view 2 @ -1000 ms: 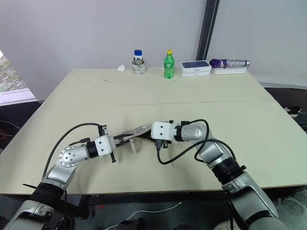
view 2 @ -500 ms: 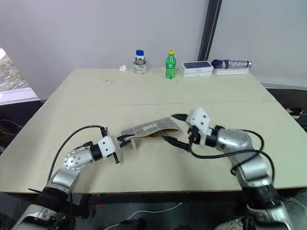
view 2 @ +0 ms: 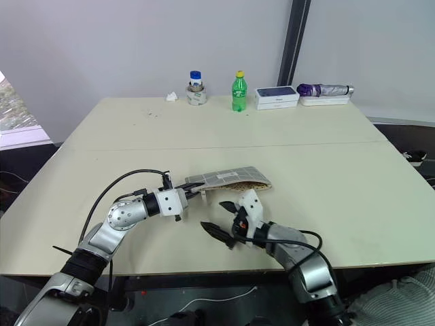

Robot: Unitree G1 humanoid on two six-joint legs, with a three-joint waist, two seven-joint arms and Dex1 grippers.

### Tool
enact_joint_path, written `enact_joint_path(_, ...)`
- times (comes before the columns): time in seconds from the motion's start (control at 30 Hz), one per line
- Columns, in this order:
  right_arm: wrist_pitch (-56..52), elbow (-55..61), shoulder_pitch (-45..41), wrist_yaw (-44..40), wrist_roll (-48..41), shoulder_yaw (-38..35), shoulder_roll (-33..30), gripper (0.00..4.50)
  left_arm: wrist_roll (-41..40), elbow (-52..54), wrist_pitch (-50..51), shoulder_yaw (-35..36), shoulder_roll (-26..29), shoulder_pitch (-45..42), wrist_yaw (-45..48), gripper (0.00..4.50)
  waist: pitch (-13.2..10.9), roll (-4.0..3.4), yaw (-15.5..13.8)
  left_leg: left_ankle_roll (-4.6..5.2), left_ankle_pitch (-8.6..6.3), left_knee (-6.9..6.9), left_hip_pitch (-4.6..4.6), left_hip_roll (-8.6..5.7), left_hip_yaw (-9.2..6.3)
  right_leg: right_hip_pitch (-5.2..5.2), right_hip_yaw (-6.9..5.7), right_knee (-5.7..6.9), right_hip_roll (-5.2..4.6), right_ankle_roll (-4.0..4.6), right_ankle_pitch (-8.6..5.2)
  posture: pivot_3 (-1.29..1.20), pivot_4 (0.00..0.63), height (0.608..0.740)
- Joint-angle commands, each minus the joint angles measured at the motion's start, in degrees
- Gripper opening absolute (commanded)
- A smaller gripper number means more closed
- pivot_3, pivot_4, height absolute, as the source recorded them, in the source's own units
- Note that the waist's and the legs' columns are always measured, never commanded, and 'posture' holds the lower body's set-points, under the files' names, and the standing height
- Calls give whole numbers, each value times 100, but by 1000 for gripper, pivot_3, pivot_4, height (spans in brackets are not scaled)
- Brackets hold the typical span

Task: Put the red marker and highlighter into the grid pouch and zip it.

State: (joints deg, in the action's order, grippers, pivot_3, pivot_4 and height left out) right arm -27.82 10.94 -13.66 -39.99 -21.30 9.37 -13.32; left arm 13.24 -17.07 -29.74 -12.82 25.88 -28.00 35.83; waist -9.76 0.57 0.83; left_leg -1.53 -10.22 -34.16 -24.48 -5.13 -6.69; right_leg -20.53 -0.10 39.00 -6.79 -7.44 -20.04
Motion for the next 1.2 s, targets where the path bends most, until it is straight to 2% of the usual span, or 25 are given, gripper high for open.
enact_joint_path(0.03,-110,-154,-302,159,-61,90,243,4469,53,113,-54,-43,-27,-124,-127,0,0,1,-2,0,0,0,0,-1,0,0,0,0,0,0,0,0,150,740)
enact_joint_path(0.2,-32,-556,-665,-69,-96,235,389,4469,57,261,-3,-3,-8,14,-157,0,0,0,16,0,0,-1,0,-1,-1,0,-1,1,0,0,0,0,150,740)
enact_joint_path(0.23,-34,-637,-726,-123,-108,265,415,4235,71,266,-26,-8,13,37,-160,0,0,0,22,0,0,0,0,0,-1,-1,-1,1,0,0,0,0,150,740)
enact_joint_path(0.3,-2,-803,-857,-250,-86,341,445,3577,24,273,9,6,-1,55,-171,0,0,0,33,0,0,1,0,1,-1,-3,-1,2,1,0,0,0,150,740)
enact_joint_path(0.47,-8,-917,-981,-316,-55,355,436,1014,31,283,33,12,-4,39,-195,0,0,0,24,-1,0,1,0,1,-1,-3,-1,3,1,0,0,0,150,740)
enact_joint_path(0.5,-24,-912,-982,-321,-39,355,409,388,37,286,32,12,-4,38,-203,0,0,0,17,-1,0,0,0,0,-1,-2,-1,3,1,0,0,0,150,740)
enact_joint_path(0.53,21,-887,-932,-367,7,347,306,17,39,291,24,22,11,55,-210,0,0,0,15,-1,0,-1,0,0,-1,-3,-2,3,1,0,0,0,150,740)
enact_joint_path(0.83,359,-1141,-824,-717,168,-446,-1113,17,-236,251,24,235,387,329,-68,0,0,0,15,0,0,1,0,0,0,-3,-1,3,0,0,0,0,150,740)
enact_joint_path(0.97,743,-1783,-1015,-930,297,-832,-1716,17,-485,131,97,309,536,375,58,0,0,0,15,0,0,0,0,0,2,-1,-1,2,-1,0,0,0,150,740)
enact_joint_path(1.2,1387,-2605,-1299,-993,585,-965,-2022,17,-777,-68,229,327,700,406,278,0,0,0,35,0,0,1,0,2,4,-2,0,2,0,0,0,0,150,740)
